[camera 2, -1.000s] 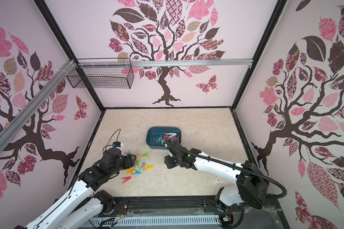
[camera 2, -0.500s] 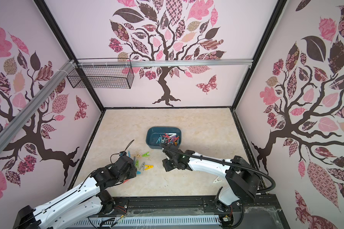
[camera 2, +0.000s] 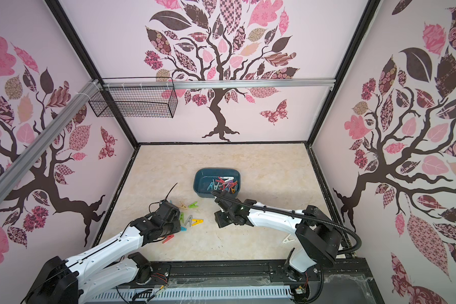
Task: Put the clothespins into the storage box
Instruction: Pick up the clothespin from the center of the board.
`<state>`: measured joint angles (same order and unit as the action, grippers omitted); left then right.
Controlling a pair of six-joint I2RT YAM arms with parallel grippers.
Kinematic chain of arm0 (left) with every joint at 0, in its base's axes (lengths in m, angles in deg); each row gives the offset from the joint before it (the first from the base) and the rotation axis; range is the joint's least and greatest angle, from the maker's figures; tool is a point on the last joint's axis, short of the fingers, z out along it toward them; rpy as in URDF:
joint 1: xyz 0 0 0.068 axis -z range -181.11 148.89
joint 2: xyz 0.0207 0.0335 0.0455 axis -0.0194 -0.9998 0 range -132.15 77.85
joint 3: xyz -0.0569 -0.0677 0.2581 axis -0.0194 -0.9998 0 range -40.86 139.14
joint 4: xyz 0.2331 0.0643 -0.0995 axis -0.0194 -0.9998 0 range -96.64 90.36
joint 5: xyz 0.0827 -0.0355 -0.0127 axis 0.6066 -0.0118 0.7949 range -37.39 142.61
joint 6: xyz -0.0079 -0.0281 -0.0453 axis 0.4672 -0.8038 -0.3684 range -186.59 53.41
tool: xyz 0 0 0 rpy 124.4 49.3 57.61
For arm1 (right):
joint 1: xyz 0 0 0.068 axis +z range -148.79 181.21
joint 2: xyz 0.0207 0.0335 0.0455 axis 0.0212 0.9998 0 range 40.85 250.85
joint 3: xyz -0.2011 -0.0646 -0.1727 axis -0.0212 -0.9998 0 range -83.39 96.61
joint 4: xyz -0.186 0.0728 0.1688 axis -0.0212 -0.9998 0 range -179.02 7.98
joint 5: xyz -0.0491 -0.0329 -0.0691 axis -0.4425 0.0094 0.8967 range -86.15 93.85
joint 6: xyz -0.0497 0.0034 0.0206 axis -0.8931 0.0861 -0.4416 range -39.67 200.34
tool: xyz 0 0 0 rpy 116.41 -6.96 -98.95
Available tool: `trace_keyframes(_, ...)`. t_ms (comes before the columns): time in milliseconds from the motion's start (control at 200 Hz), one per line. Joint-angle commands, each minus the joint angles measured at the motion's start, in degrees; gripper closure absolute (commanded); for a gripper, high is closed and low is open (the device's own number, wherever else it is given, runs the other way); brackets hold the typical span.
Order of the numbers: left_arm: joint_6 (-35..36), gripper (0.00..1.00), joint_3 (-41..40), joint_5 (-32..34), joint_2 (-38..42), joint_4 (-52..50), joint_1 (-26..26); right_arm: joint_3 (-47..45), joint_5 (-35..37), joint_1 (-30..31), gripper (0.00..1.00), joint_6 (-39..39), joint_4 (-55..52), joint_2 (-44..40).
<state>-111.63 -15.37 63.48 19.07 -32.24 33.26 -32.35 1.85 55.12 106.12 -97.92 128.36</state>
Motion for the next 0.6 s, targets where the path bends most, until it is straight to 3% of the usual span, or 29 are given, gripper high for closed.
trace_keyframes(0, 1.23, 0.63, -0.21, -0.88, -1.96, 1.17, -0.26, 1.49, -0.61, 0.1, 0.46, 0.84, 0.17, 1.66)
trace_keyframes(370, 0.56, 0.65, 2.18, -0.3, -7.57, -1.09, -0.42, 1.47, -0.15, 0.08, 0.46, 1.0, 0.23, 1.1)
trace_keyframes(595, 0.38, 0.78, 2.27, -3.6, -10.99, 1.04, -0.7, 1.01, 0.42, 0.13, 0.46, 1.22, 0.56, 0.41)
